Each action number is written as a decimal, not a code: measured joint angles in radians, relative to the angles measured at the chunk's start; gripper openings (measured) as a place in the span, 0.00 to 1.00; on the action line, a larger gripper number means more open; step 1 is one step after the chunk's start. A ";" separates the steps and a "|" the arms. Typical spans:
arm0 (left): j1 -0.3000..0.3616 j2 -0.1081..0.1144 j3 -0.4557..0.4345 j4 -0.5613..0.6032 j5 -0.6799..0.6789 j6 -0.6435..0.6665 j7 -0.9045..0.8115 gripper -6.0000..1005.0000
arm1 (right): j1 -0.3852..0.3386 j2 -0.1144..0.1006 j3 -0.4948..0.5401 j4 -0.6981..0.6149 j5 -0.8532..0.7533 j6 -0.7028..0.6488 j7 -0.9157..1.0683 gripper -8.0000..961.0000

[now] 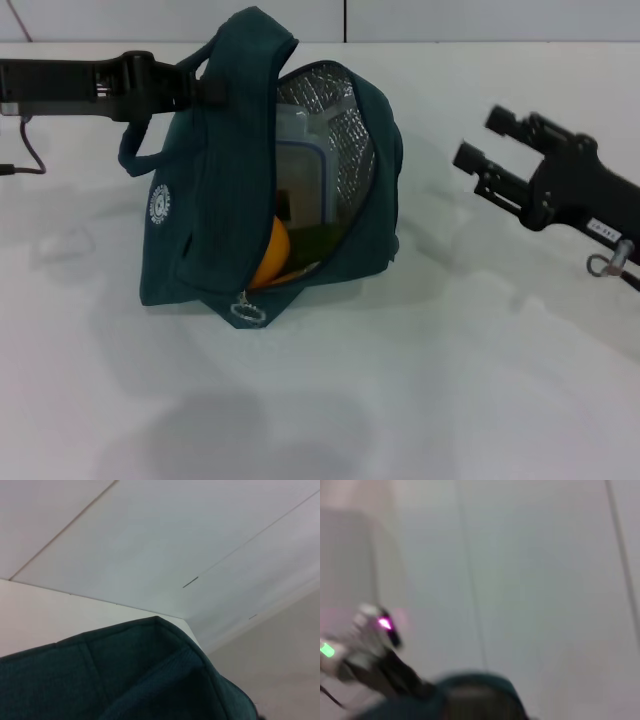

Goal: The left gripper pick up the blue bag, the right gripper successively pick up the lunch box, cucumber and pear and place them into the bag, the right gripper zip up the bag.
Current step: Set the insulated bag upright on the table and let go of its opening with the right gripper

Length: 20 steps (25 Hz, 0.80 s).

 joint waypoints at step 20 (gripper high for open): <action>0.000 -0.002 0.000 0.000 -0.004 -0.004 0.004 0.06 | 0.250 0.013 -0.126 0.013 -0.043 0.548 0.064 0.64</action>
